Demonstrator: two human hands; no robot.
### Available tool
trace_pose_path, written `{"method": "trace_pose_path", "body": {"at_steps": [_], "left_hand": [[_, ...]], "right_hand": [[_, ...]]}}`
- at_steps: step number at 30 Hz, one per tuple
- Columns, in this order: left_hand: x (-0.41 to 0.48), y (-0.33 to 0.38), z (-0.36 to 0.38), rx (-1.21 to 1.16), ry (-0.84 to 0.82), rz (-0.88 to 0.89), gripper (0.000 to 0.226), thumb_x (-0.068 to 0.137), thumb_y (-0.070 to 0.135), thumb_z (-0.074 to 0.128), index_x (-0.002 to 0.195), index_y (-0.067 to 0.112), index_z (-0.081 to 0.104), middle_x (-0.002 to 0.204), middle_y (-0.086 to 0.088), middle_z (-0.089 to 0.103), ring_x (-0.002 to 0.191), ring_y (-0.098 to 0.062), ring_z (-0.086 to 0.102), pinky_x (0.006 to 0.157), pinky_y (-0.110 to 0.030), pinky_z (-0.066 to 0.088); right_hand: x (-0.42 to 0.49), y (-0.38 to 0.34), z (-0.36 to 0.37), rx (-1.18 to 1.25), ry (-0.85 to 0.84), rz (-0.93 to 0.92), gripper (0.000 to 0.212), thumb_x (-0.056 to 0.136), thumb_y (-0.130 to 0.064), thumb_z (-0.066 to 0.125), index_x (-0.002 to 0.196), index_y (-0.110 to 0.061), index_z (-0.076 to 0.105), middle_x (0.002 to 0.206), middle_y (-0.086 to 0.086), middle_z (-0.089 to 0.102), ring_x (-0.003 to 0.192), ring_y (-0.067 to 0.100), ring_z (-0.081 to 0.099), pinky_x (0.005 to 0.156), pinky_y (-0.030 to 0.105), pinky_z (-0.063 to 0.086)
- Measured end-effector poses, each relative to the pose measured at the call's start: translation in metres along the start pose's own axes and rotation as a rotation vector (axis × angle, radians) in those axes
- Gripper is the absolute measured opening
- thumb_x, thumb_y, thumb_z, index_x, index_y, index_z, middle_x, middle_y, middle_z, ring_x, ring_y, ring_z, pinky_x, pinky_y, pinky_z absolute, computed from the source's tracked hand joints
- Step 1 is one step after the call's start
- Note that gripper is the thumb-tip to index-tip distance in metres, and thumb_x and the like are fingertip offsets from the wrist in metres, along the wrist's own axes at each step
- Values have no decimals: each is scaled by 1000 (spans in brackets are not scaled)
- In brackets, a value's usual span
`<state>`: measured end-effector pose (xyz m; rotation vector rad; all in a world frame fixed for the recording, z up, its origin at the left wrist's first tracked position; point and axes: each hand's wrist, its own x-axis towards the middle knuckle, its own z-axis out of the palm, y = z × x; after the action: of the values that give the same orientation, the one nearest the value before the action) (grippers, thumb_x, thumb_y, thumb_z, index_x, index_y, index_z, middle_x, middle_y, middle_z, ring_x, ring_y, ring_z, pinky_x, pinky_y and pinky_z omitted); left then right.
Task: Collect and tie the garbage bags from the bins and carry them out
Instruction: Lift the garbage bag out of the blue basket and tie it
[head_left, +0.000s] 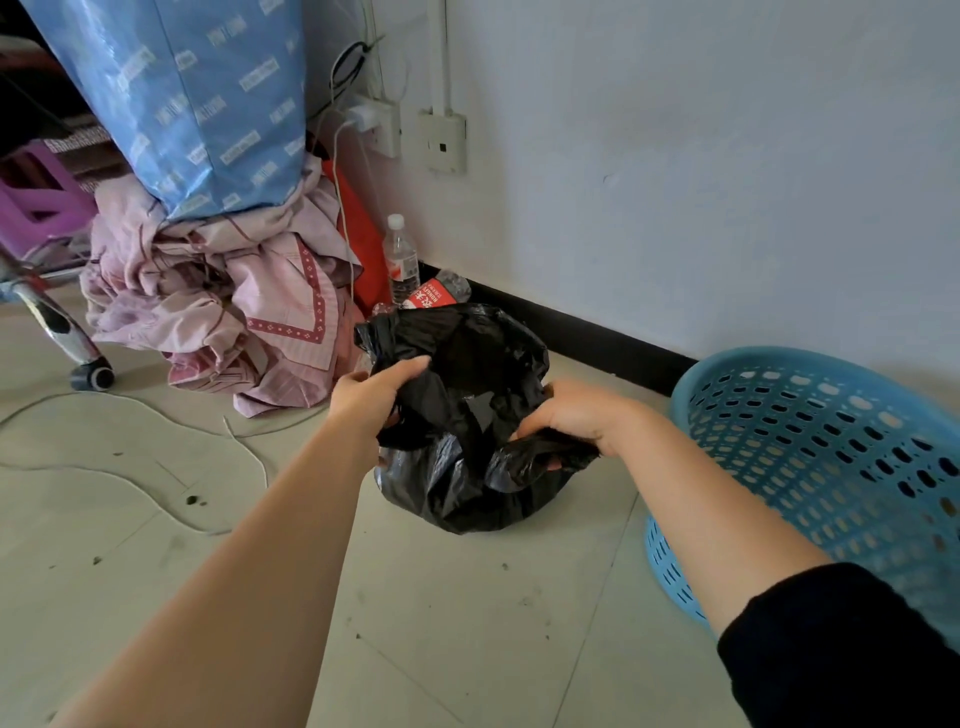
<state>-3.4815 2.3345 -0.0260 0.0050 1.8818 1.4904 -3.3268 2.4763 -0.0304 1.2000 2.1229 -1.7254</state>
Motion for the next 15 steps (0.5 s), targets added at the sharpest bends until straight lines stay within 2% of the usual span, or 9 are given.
{"method": "trace_pose_path", "body": {"at_steps": [2, 4, 6, 8, 10, 13, 15], "left_hand": [[-1, -3, -1, 170, -57, -33, 69, 68, 33, 84, 124, 12, 50, 119, -4, 60, 105, -28, 59, 80, -49, 41], [-3, -6, -1, 269, -76, -45, 64, 69, 23, 83, 123, 10, 51, 118, -8, 62, 107, -32, 59, 85, -51, 49], [-2, -8, 1, 254, -59, -31, 52, 72, 12, 80, 117, 6, 55, 110, -14, 64, 98, -31, 64, 84, -48, 55], [0, -8, 2, 187, -33, -2, 39, 75, 4, 75, 109, 1, 57, 99, -16, 65, 85, -30, 66, 79, -45, 58], [0, -4, 3, 119, 54, 64, 33, 74, -1, 70, 104, 1, 57, 90, -14, 63, 76, -29, 64, 75, -41, 58], [0, 6, 1, 155, 233, 208, 45, 68, 5, 67, 112, 4, 56, 103, -14, 63, 91, -33, 62, 84, -44, 55], [-4, 17, 0, 225, 323, 326, 38, 72, 4, 63, 111, 4, 59, 98, -12, 63, 94, -33, 61, 85, -41, 54]], "right_hand": [[2, -3, 1, -64, 77, -15, 17, 78, -8, 69, 93, -2, 62, 86, 17, 65, 72, 29, 66, 68, 35, 58], [2, -7, 1, -295, 160, -47, 19, 76, -12, 69, 89, -4, 58, 83, 12, 60, 76, 28, 61, 67, 33, 52], [-3, -11, 2, -530, 254, -90, 12, 78, -9, 63, 81, -7, 52, 75, 9, 52, 71, 25, 54, 58, 29, 40], [-12, -16, 2, -705, 374, -112, 11, 83, -5, 57, 81, -9, 47, 73, 6, 49, 66, 22, 51, 52, 28, 36], [-22, -22, 0, -875, 554, -157, 13, 87, -3, 53, 86, -11, 43, 77, 4, 49, 69, 22, 51, 58, 31, 38], [-33, -33, -7, -917, 760, -251, 16, 87, -1, 52, 86, -12, 40, 84, 7, 45, 76, 27, 48, 65, 35, 38], [-34, -37, -14, -885, 853, -304, 16, 89, -2, 50, 84, -11, 38, 80, 7, 43, 69, 25, 43, 60, 34, 34]]}}
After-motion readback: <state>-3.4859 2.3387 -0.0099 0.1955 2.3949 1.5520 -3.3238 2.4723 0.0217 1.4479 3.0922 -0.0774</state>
